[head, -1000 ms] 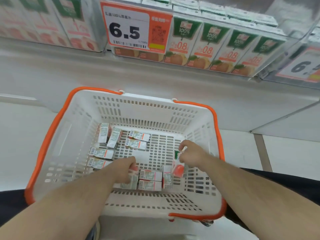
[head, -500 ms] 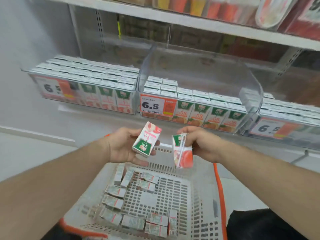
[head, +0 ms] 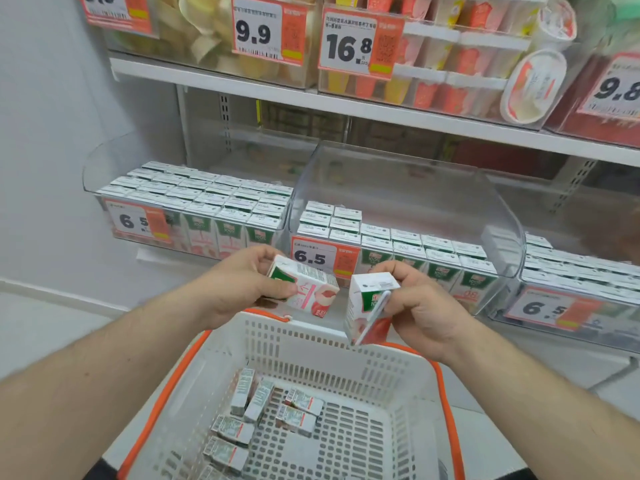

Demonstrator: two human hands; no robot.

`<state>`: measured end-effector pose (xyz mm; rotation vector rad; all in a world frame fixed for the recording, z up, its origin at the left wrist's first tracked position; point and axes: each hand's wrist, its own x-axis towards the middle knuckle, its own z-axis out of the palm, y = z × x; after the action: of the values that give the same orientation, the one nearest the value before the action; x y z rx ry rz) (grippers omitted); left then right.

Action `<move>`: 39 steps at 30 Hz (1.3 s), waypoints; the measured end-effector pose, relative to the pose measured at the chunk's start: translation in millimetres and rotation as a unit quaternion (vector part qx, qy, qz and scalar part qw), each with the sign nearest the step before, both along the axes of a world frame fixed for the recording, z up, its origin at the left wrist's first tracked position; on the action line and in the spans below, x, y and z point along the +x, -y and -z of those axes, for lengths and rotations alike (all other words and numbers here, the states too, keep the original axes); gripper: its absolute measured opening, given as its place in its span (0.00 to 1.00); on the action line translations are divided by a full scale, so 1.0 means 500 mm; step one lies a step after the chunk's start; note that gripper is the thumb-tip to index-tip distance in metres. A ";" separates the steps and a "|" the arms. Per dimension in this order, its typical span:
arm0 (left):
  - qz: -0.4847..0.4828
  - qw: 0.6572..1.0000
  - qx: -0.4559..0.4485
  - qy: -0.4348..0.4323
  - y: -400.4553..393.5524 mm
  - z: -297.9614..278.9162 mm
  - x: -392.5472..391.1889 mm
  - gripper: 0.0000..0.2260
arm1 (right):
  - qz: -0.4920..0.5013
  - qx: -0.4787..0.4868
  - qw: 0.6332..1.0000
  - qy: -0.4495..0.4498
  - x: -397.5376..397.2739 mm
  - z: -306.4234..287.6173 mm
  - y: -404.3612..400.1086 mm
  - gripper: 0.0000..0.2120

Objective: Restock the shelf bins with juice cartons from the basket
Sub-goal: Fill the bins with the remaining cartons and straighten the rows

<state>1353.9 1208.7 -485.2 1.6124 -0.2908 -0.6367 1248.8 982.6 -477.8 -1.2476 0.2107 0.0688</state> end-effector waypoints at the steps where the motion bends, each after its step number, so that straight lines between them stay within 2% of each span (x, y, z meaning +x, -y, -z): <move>1: -0.003 1.000 -0.001 0.028 0.000 -0.001 0.003 0.13 | -0.012 -0.003 1.000 0.013 0.002 -0.002 -0.003 0.20; 4: -0.017 0.998 -0.033 0.051 0.008 0.003 0.015 0.14 | -0.031 -0.025 0.998 0.050 0.020 0.001 -0.013 0.22; 7: -0.024 0.992 -0.113 -0.044 0.016 0.007 0.021 0.25 | -0.018 -0.038 0.997 0.064 0.044 0.009 -0.024 0.22; 8: -0.023 0.987 -0.133 -0.081 0.018 0.007 0.022 0.25 | -0.011 -0.038 0.997 0.064 0.051 0.012 -0.029 0.22; 11: -0.024 0.977 -0.156 -0.144 0.022 0.010 0.026 0.14 | -0.003 -0.026 0.998 0.054 0.065 0.014 -0.039 0.21; 13: -0.030 0.976 -0.144 -0.162 0.025 0.018 0.026 0.06 | 0.000 -0.009 0.999 0.040 0.072 0.018 -0.040 0.22; 14: -0.034 0.979 -0.120 -0.161 0.025 0.022 0.027 0.05 | 0.003 -0.001 0.999 0.033 0.076 0.022 -0.039 0.22; 16: -0.020 0.991 -0.024 -0.128 0.025 0.031 0.028 0.09 | 0.005 0.005 1.000 0.025 0.081 0.029 -0.037 0.21; 18: 0.038 0.995 0.090 -0.012 0.027 0.037 0.035 0.05 | 0.001 -0.015 1.000 0.022 0.088 0.033 -0.033 0.21; 19: 0.090 0.987 0.124 0.036 0.030 0.036 0.034 0.07 | -0.006 -0.034 0.999 0.023 0.090 0.034 -0.031 0.21; 21: 0.179 0.968 0.165 0.064 0.034 0.032 0.024 0.25 | -0.033 -0.069 0.997 0.030 0.093 0.034 -0.029 0.21; 22: 0.204 0.961 0.177 0.065 0.039 0.033 0.016 0.30 | -0.052 -0.076 0.995 0.033 0.094 0.034 -0.030 0.21; 23: 0.222 0.957 0.176 0.067 0.044 0.034 0.007 0.30 | -0.071 -0.078 0.994 0.036 0.095 0.035 -0.029 0.21; 26: 0.241 0.957 0.151 0.047 0.051 0.052 -0.005 0.20 | -0.120 -0.081 0.989 0.039 0.095 0.039 -0.029 0.21; 29: 0.219 0.969 0.114 0.024 0.047 0.068 -0.005 0.18 | -0.134 -0.103 0.984 0.052 0.092 0.041 -0.035 0.20; 31: 0.198 0.975 0.094 0.022 0.045 0.075 -0.010 0.19 | -0.108 -0.177 0.976 0.073 0.093 0.042 -0.041 0.20; 33: 0.162 0.982 0.091 0.043 0.045 0.081 -0.012 0.20 | -0.043 -0.286 0.953 0.092 0.095 0.045 -0.049 0.20; 35: 0.092 0.989 0.093 0.068 0.046 0.085 -0.011 0.21 | 0.041 -0.335 0.937 0.089 0.089 0.039 -0.067 0.16; 37: 0.004 0.987 0.112 0.119 0.045 0.080 -0.012 0.22 | 0.069 -0.341 0.933 0.089 0.075 0.031 -0.093 0.11; 39: -0.040 0.958 0.186 0.217 0.039 0.052 -0.020 0.22 | 0.059 -0.390 0.914 0.098 0.058 0.024 -0.121 0.08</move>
<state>1343.9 1189.0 -511.1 2.1145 -0.4424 -0.2749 1278.1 1043.1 -490.0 -2.0226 0.1379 -0.2733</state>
